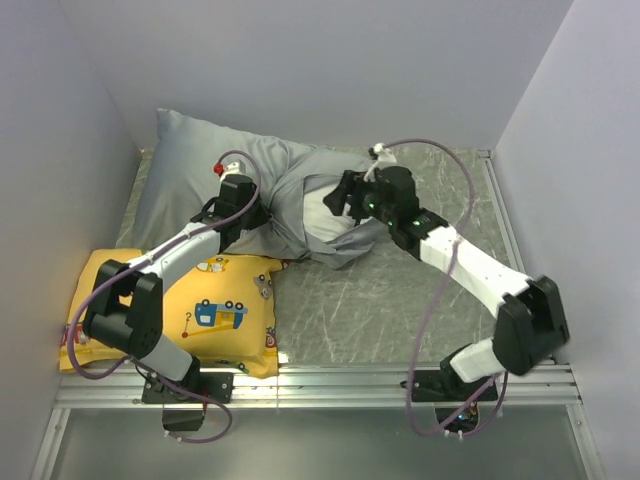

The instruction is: Remove the pillowcase from the pillow

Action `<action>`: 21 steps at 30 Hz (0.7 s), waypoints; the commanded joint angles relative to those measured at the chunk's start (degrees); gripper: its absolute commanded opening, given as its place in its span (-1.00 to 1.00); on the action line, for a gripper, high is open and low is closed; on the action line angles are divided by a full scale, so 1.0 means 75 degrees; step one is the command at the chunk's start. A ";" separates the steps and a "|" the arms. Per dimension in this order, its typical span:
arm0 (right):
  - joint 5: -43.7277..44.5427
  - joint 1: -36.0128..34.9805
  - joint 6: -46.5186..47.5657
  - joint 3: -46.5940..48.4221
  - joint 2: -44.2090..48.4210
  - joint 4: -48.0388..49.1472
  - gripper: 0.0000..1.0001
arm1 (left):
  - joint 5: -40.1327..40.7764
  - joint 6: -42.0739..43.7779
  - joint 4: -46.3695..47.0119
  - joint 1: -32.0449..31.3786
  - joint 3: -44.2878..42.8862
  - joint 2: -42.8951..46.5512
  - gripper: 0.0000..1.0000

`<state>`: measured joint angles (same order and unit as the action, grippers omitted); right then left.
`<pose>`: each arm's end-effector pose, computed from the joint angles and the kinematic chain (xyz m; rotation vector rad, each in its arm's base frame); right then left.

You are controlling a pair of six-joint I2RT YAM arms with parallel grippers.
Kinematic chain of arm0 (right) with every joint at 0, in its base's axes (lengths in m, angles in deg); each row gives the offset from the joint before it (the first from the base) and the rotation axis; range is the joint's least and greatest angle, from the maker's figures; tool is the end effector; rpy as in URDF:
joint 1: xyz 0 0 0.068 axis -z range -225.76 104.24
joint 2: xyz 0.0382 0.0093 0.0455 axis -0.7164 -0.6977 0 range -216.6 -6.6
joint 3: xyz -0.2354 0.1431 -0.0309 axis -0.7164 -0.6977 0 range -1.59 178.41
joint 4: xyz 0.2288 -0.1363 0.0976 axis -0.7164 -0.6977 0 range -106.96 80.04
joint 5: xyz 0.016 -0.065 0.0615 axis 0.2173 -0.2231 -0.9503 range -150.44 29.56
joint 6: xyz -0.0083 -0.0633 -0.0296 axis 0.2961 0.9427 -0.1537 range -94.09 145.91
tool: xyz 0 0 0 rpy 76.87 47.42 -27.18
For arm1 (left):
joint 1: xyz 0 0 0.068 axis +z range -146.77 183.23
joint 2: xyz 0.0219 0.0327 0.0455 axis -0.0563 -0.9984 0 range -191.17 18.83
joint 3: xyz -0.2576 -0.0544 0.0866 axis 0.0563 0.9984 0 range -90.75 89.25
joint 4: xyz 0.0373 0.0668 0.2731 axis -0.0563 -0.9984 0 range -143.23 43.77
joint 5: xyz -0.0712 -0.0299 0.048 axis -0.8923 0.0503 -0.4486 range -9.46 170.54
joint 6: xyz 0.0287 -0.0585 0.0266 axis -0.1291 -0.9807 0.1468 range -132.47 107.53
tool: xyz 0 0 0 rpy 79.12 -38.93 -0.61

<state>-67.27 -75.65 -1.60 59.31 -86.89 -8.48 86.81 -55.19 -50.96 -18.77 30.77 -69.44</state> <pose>0.3198 0.1916 0.3052 -0.1257 1.9565 0.7872 0.3573 -0.1376 0.2261 -0.4614 2.1690 -0.5215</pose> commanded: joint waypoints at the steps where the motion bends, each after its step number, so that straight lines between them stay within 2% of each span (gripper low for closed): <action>1: -0.0179 0.0001 0.0141 0.0597 -0.1233 -0.0138 0.56 | -0.0354 0.0012 -0.0330 -0.0137 -0.0054 -0.0277 -0.99; 7: -0.0319 0.0048 -0.0141 -0.0560 -0.1774 0.0843 0.84 | -0.0354 0.0176 -0.0552 -0.0137 -0.0417 -0.0406 -0.99; 11: -0.0706 0.0036 -0.0515 -0.1252 -0.1822 0.1688 0.91 | -0.0366 0.0282 -0.0646 -0.0137 -0.0768 -0.0523 -0.99; 15: -0.1383 0.0048 -0.0843 -0.1277 -0.2312 0.2684 0.94 | -0.0752 0.0527 -0.0658 -0.0207 -0.1342 -0.0967 -0.99; 16: -0.1560 0.0059 -0.0972 -0.1149 -0.2476 0.2918 0.80 | -0.0764 0.0609 -0.0705 -0.0242 -0.1529 -0.1085 -0.99; 17: -0.1771 0.0036 -0.1043 -0.0835 -0.2652 0.2990 0.57 | -0.0776 0.0842 -0.0705 -0.0289 -0.1879 -0.1179 -0.99; 18: -0.1958 0.0048 -0.1136 -0.0727 -0.2909 0.3165 0.18 | -0.0974 0.0960 -0.0751 -0.0336 -0.2080 -0.1412 -0.99; 19: -0.2134 0.0036 -0.1276 -0.0668 -0.2970 0.3561 -0.85 | -0.0999 0.1078 -0.0856 -0.0406 -0.2337 -0.1554 -0.99; 20: -0.2194 0.0036 -0.1649 -0.0598 -0.3017 0.3704 -1.00 | -0.1011 0.1195 -0.1008 -0.0407 -0.2896 -0.1694 -0.99; 21: -0.2264 0.0036 -0.1815 -0.0574 -0.2994 0.3880 -1.00 | -0.1022 0.1382 -0.1335 -0.0395 -0.3227 -0.1997 -0.99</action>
<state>-77.87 -74.60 -9.93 52.41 -108.70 11.50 84.66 -48.98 -58.85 -19.71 13.35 -80.46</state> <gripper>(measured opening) 0.072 0.012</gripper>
